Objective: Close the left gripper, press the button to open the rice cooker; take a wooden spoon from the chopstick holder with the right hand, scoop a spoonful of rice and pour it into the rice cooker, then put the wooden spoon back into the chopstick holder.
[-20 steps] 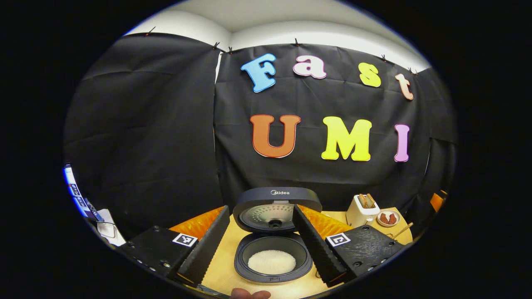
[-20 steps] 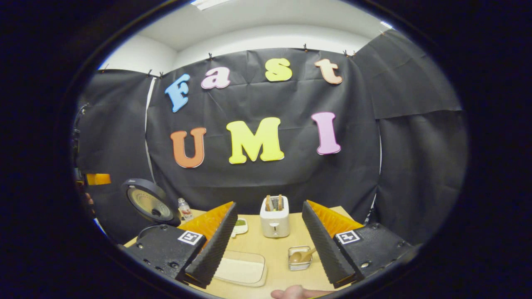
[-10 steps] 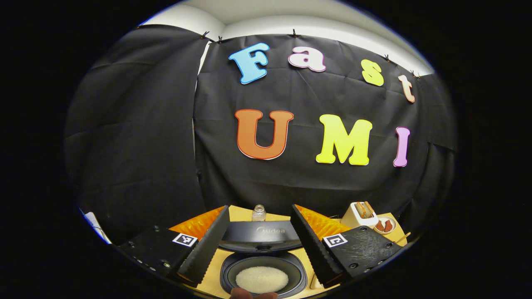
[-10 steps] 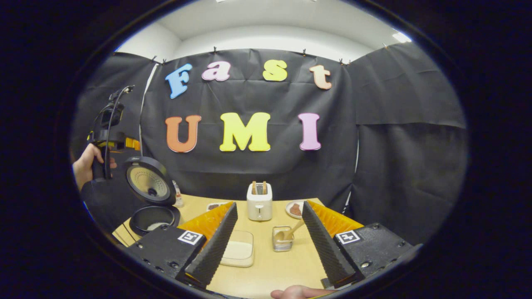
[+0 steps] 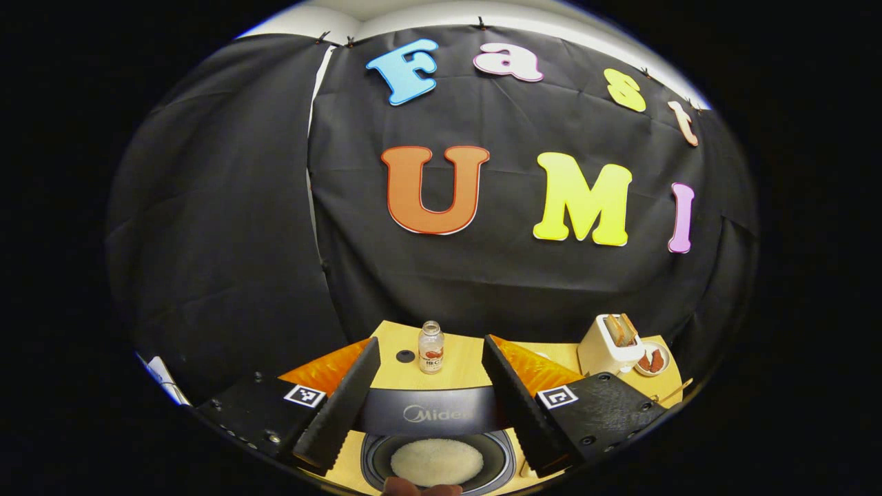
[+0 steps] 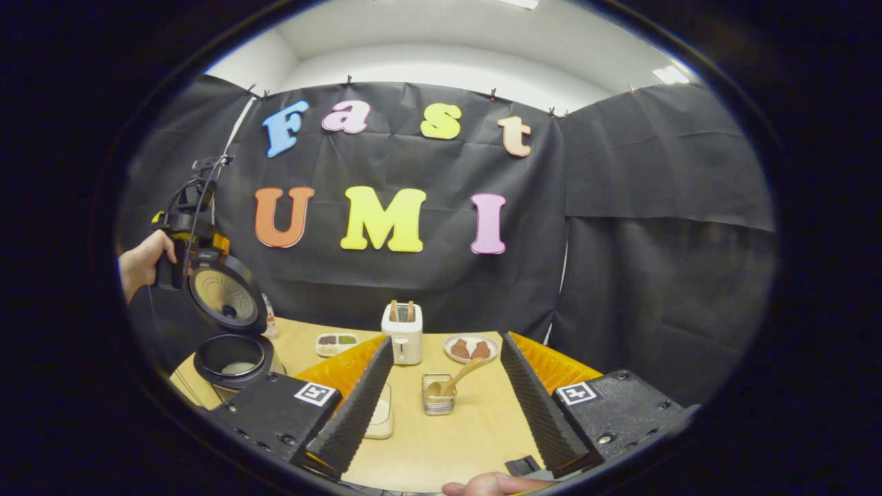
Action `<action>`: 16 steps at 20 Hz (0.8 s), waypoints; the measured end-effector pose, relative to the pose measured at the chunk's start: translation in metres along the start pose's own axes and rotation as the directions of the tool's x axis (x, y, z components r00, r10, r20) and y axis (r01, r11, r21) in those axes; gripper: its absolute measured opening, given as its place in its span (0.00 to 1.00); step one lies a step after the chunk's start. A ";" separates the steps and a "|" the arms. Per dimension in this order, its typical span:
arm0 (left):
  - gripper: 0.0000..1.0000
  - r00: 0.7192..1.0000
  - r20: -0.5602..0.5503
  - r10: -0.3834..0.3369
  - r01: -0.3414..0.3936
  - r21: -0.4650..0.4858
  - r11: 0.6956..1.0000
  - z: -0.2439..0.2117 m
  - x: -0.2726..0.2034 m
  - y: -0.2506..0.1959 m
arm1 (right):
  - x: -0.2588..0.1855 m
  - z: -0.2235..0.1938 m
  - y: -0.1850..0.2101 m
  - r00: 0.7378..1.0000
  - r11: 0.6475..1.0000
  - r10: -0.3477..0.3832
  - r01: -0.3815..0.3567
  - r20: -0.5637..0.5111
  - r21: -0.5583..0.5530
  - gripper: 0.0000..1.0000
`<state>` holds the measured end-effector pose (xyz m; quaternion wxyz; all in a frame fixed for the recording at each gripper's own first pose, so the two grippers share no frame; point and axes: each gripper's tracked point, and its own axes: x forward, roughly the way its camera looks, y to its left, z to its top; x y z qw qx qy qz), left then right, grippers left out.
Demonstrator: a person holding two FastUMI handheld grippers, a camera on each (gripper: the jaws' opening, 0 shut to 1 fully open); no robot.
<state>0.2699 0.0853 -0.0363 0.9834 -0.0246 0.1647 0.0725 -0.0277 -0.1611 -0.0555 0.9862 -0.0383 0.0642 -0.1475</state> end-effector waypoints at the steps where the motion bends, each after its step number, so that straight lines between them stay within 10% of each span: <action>1: 0.97 1.000 -0.008 0.000 0.000 -0.002 1.000 -0.005 -0.005 0.000 | 0.005 0.000 0.003 1.000 1.000 0.007 -0.007 -0.003 -0.008 1.00; 16: 0.97 0.998 -0.069 0.007 -0.010 -0.039 0.999 -0.122 -0.105 -0.005 | 0.008 -0.005 0.072 0.972 0.972 0.232 -0.231 -0.040 0.026 1.00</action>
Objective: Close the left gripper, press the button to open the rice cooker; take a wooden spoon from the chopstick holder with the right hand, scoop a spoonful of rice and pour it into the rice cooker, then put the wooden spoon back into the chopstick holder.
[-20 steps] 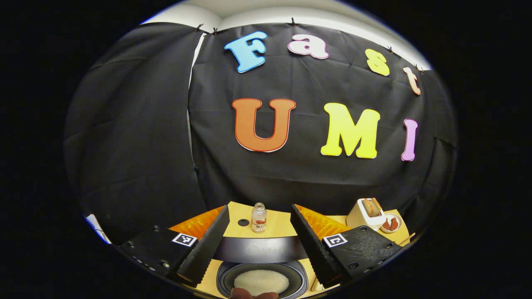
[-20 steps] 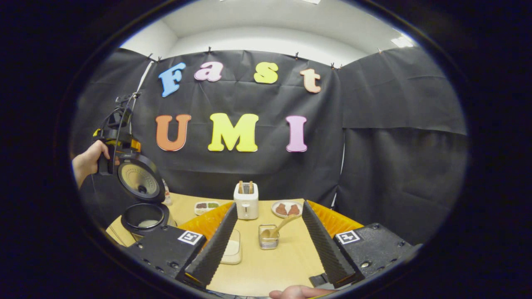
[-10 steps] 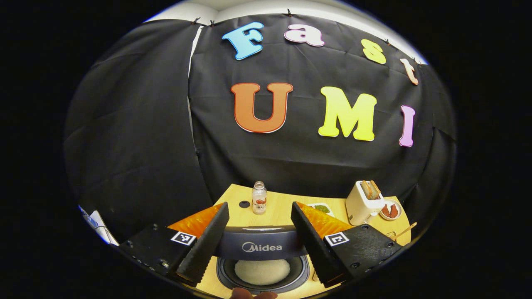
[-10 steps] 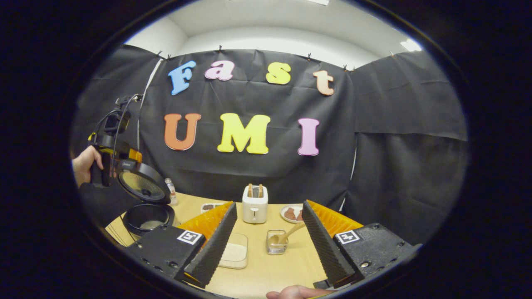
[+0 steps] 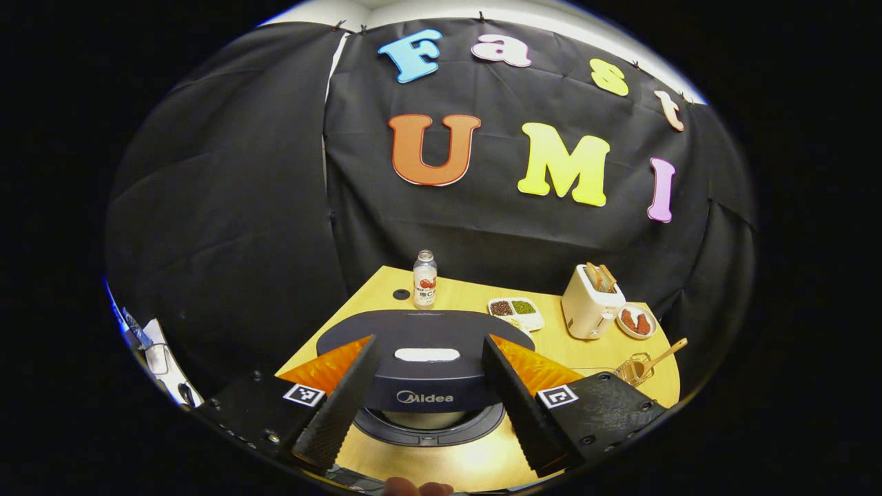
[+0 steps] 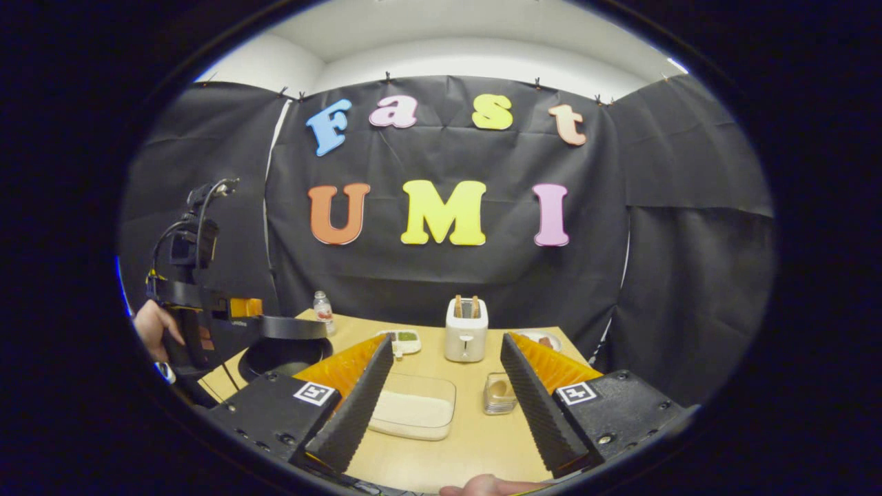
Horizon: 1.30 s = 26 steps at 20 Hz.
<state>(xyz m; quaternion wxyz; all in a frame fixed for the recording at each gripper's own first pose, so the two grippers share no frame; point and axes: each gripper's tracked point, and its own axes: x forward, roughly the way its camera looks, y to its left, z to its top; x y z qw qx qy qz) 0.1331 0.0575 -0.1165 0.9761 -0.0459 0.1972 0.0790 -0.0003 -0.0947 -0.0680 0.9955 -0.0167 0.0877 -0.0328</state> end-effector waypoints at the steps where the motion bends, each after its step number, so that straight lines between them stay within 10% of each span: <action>1: 0.97 1.000 0.009 0.009 -0.009 0.002 1.000 -0.007 -0.002 0.002 | -0.003 -0.001 -0.002 1.000 1.000 -0.001 0.001 -0.005 -0.004 1.00; 26: 0.96 0.995 -0.090 0.040 -0.042 -0.027 0.999 -0.116 0.009 0.000 | -0.012 -0.004 -0.020 1.000 0.999 0.002 -0.003 -0.018 -0.032 0.97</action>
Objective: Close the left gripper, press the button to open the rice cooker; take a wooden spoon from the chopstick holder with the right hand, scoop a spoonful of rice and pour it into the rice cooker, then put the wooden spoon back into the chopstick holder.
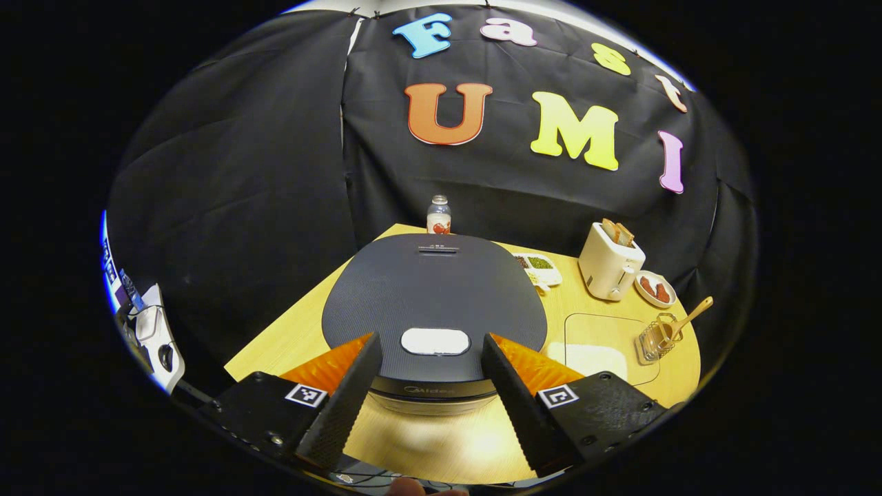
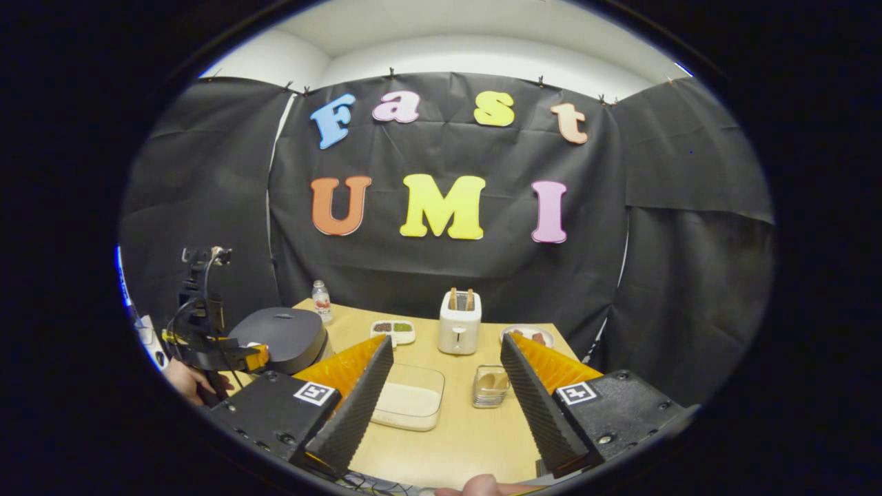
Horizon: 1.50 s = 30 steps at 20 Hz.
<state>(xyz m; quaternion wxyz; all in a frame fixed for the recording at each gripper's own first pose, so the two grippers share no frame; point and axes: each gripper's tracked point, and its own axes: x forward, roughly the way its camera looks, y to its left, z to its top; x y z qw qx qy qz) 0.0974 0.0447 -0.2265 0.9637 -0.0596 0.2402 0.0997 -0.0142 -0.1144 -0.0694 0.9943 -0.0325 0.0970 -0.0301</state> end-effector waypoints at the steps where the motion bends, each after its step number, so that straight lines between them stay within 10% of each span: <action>1: 0.97 1.000 -0.001 -0.002 0.002 -0.006 1.000 -0.001 0.000 0.001 | 0.001 0.000 0.000 1.000 1.000 0.002 -0.002 0.001 0.000 0.97; 18: 0.95 0.995 0.101 -0.001 0.002 -0.010 1.000 0.046 -0.027 -0.007 | 0.038 0.013 -0.035 0.999 0.999 0.016 -0.017 0.052 0.027 1.00; 30: 0.95 0.909 0.398 -0.125 0.107 0.066 0.992 0.158 -0.169 -0.077 | 0.033 0.045 -0.021 0.984 0.993 0.104 -0.111 0.145 0.036 0.97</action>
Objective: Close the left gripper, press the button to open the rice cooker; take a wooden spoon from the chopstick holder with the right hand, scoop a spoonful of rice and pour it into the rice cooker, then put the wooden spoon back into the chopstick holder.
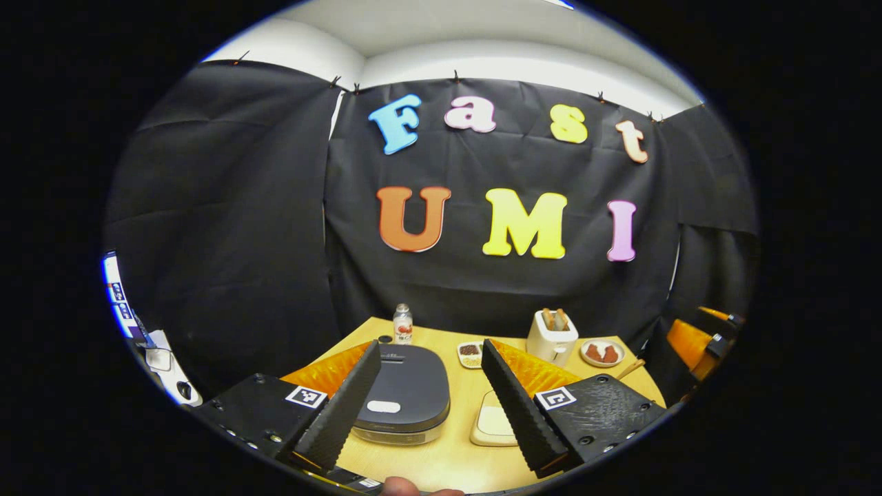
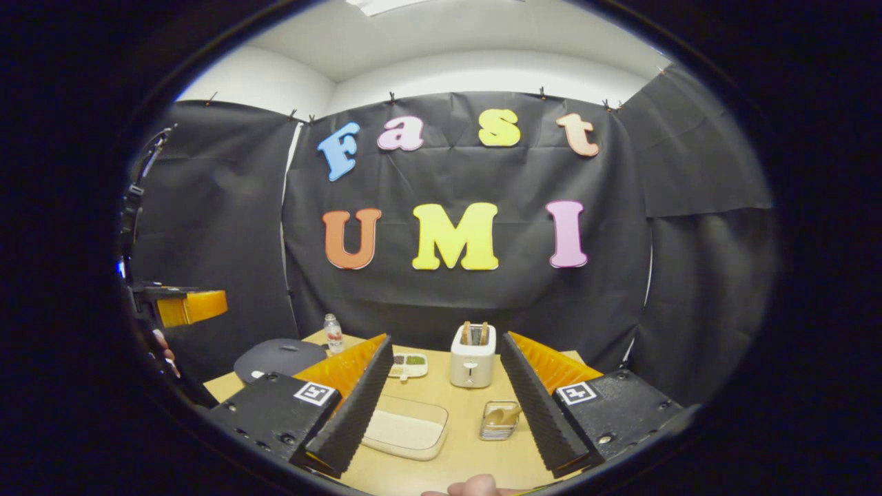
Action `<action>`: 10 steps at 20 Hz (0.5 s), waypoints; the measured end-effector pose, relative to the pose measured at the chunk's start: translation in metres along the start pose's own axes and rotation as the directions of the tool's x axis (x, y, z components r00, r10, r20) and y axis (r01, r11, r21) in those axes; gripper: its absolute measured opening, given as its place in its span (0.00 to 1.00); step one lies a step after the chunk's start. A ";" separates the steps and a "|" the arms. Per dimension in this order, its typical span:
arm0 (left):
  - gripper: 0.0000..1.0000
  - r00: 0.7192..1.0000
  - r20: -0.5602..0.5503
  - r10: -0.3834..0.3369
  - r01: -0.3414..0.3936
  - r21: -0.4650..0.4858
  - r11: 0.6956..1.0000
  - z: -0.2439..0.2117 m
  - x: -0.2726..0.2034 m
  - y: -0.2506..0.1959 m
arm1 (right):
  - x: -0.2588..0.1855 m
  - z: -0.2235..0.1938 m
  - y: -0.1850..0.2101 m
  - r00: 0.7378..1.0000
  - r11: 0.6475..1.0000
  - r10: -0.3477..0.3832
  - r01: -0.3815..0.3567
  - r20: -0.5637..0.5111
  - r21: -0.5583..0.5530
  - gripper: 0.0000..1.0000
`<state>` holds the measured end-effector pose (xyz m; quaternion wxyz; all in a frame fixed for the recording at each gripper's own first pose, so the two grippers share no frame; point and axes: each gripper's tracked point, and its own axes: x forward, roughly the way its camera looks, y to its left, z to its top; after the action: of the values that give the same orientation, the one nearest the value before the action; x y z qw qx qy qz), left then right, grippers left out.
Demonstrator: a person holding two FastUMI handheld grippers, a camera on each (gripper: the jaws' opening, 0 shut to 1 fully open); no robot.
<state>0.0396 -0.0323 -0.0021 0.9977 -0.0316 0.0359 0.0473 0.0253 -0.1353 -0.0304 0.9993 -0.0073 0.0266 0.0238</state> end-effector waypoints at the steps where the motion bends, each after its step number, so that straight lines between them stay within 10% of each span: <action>1: 0.94 1.000 0.024 -0.014 0.015 -0.007 1.000 0.007 -0.010 -0.002 | -0.008 0.002 0.005 1.000 1.000 -0.006 0.006 0.004 -0.004 1.00; 10: 0.94 0.991 0.035 -0.126 0.124 0.069 0.990 -0.012 -0.095 0.011 | -0.095 0.000 0.063 0.999 0.998 -0.051 0.051 0.014 -0.019 1.00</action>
<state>-0.0569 -0.0305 -0.0075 0.9997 0.0003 0.0159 -0.0159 -0.0728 -0.0767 -0.0257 0.9997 -0.0176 0.0194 -0.0015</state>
